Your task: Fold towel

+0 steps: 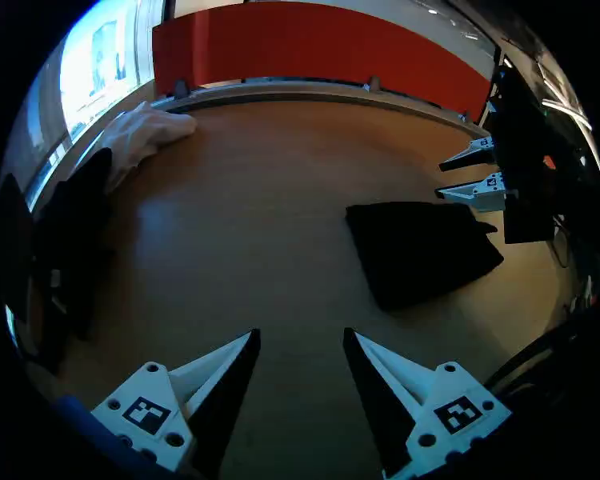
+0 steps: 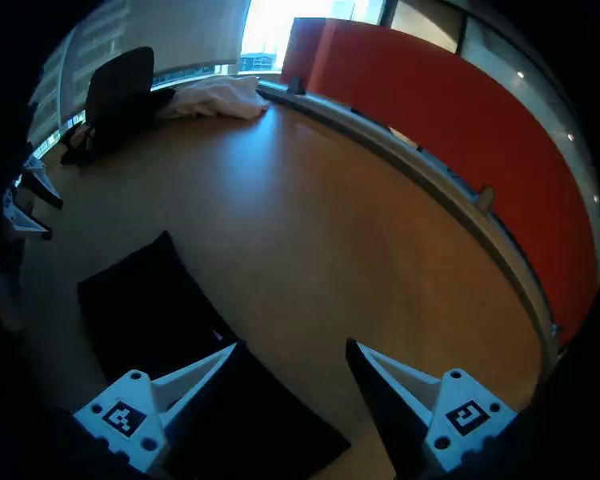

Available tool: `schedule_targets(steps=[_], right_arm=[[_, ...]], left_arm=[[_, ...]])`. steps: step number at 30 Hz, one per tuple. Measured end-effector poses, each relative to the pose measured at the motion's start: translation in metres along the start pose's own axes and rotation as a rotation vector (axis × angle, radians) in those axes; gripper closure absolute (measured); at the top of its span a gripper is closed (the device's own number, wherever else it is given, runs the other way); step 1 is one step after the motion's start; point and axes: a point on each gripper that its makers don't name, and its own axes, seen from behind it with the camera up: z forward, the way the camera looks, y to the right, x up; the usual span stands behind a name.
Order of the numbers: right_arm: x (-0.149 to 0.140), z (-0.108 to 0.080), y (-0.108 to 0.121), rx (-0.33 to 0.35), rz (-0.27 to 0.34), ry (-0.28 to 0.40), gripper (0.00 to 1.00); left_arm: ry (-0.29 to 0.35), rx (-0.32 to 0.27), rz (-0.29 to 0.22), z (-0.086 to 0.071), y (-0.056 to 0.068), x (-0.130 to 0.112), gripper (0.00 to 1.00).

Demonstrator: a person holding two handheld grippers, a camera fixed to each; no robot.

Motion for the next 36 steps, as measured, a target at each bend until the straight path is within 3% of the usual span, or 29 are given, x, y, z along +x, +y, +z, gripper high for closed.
schedule_targets(steps=[20, 36], right_arm=[[-0.037, -0.033, -0.048, 0.042, 0.033, -0.006, 0.04], [-0.098, -0.075, -0.032, -0.022, 0.112, -0.058, 0.04]], left_arm=[[0.004, -0.013, 0.006, 0.003, 0.011, 0.001, 0.24], [0.003, -0.026, 0.026, 0.003, 0.021, 0.001, 0.24]])
